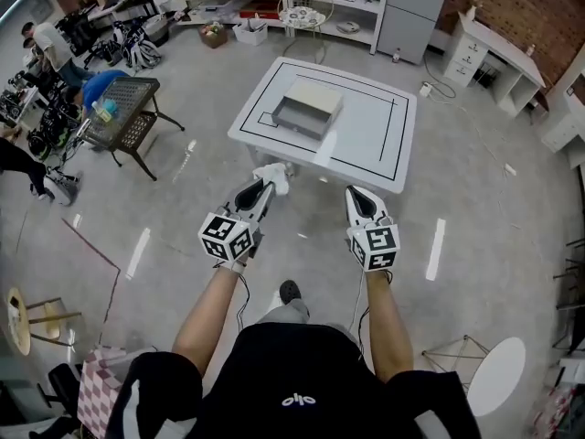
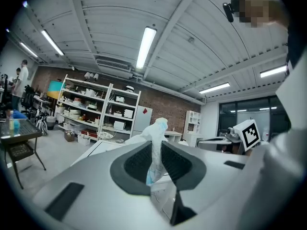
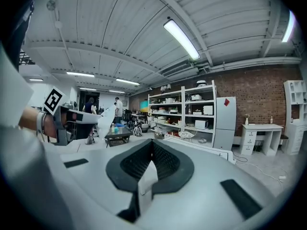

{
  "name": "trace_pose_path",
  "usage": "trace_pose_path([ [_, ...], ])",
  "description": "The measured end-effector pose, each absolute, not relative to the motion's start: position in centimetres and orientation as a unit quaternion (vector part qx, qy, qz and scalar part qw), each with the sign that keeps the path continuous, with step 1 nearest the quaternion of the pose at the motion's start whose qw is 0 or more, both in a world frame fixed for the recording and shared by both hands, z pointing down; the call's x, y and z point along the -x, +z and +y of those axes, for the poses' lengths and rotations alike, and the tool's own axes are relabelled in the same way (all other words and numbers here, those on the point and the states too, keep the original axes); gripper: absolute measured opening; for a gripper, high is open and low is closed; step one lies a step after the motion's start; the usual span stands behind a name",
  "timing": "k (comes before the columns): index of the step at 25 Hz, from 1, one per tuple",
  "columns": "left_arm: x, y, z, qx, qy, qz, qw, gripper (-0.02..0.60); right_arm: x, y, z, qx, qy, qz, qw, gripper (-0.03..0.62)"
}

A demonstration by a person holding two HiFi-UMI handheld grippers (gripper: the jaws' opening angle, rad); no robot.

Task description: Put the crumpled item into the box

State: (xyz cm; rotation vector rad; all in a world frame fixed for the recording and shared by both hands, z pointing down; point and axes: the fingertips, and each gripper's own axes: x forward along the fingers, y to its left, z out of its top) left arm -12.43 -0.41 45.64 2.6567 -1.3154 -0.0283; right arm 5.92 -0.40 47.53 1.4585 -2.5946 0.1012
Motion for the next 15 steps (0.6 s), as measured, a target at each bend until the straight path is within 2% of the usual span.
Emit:
trace_pose_path([
  [15, 13.3, 46.9, -9.0, -0.897, -0.014, -0.431, 0.102, 0.064, -4.6, 48.8, -8.2, -0.494, 0.044, -0.863, 0.097, 0.009],
])
